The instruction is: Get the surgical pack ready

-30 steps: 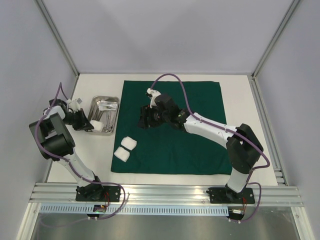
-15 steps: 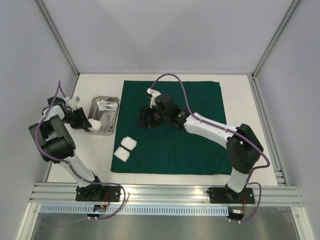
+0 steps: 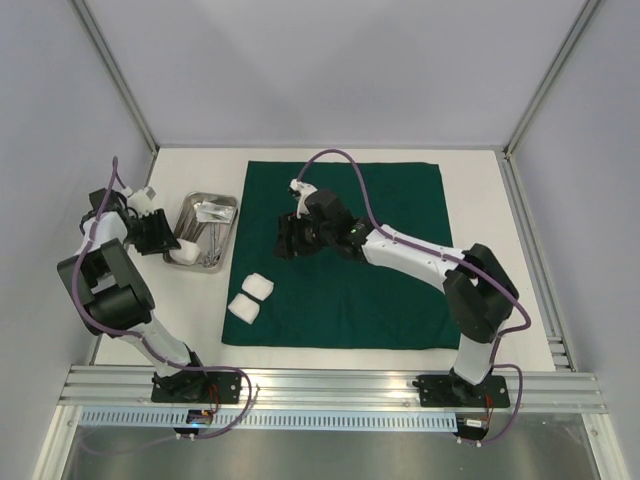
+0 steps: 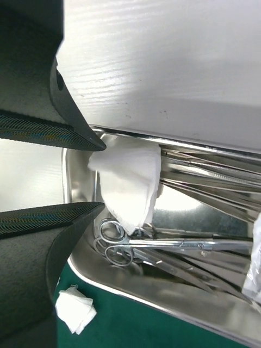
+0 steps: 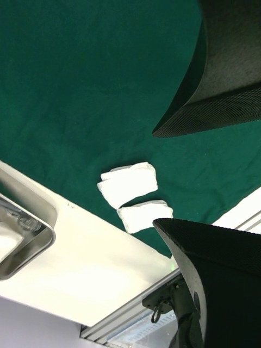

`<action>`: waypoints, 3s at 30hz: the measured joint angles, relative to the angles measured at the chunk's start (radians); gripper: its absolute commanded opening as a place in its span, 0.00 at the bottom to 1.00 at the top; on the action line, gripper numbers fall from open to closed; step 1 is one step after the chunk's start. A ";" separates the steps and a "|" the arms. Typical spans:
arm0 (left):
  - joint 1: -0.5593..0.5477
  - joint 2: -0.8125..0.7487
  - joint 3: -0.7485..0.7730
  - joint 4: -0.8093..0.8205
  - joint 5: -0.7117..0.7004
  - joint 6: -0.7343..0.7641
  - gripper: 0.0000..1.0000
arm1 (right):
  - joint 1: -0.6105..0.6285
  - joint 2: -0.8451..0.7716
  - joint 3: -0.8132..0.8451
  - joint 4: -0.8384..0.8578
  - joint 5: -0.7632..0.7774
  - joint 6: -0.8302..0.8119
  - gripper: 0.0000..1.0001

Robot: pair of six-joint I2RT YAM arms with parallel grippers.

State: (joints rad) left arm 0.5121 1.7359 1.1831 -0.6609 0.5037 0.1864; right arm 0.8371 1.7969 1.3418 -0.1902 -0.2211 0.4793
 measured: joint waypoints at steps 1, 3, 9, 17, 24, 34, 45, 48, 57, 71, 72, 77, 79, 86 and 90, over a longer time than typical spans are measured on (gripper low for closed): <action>0.000 -0.019 0.000 0.000 0.001 0.001 0.51 | 0.002 0.022 0.010 0.000 -0.004 0.002 0.61; 0.000 -0.053 0.000 0.000 0.010 0.002 0.50 | 0.008 0.069 0.031 -0.007 -0.011 0.004 0.58; 0.000 -0.138 0.000 -0.013 0.064 0.006 0.50 | 0.038 0.226 0.089 -0.052 -0.063 0.011 0.53; -0.008 -0.182 0.000 -0.059 0.098 0.035 0.50 | 0.054 0.351 0.174 -0.076 -0.135 0.014 0.51; -0.014 -0.182 0.000 -0.084 0.099 0.048 0.50 | 0.052 0.401 0.212 -0.079 -0.180 0.023 0.38; -0.036 -0.182 0.000 -0.100 0.108 0.055 0.49 | 0.052 0.410 0.213 -0.075 -0.218 0.043 0.01; -0.044 -0.183 0.000 -0.126 0.119 0.063 0.49 | 0.073 0.346 0.211 -0.074 -0.198 0.043 0.00; -0.050 -0.183 0.000 -0.133 0.120 0.065 0.49 | 0.106 0.294 0.211 -0.068 -0.199 0.039 0.00; -0.058 -0.183 0.000 -0.136 0.121 0.067 0.49 | 0.176 0.294 0.217 0.000 -0.277 0.080 0.01; -0.060 -0.183 0.000 -0.139 0.121 0.071 0.49 | 0.169 0.410 0.209 0.009 -0.262 0.171 0.08; -0.060 -0.183 0.000 -0.139 0.121 0.071 0.49 | 0.169 0.410 0.209 0.006 -0.256 0.171 0.10; -0.060 -0.183 0.000 -0.139 0.121 0.071 0.49 | 0.169 0.410 0.209 -0.025 -0.214 0.157 0.31; -0.060 -0.183 0.000 -0.139 0.122 0.071 0.49 | 0.169 0.410 0.209 -0.046 -0.201 0.148 0.35; -0.060 -0.183 0.000 -0.140 0.124 0.071 0.49 | 0.169 0.372 0.208 -0.115 -0.144 0.119 0.43; -0.060 -0.183 0.000 -0.140 0.124 0.071 0.49 | 0.169 0.336 0.208 -0.128 -0.135 0.107 0.47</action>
State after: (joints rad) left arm 0.4522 1.5524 1.1828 -0.8009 0.6273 0.2573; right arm 1.0065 2.1330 1.5501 -0.3180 -0.3565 0.5861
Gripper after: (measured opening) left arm 0.489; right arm 0.441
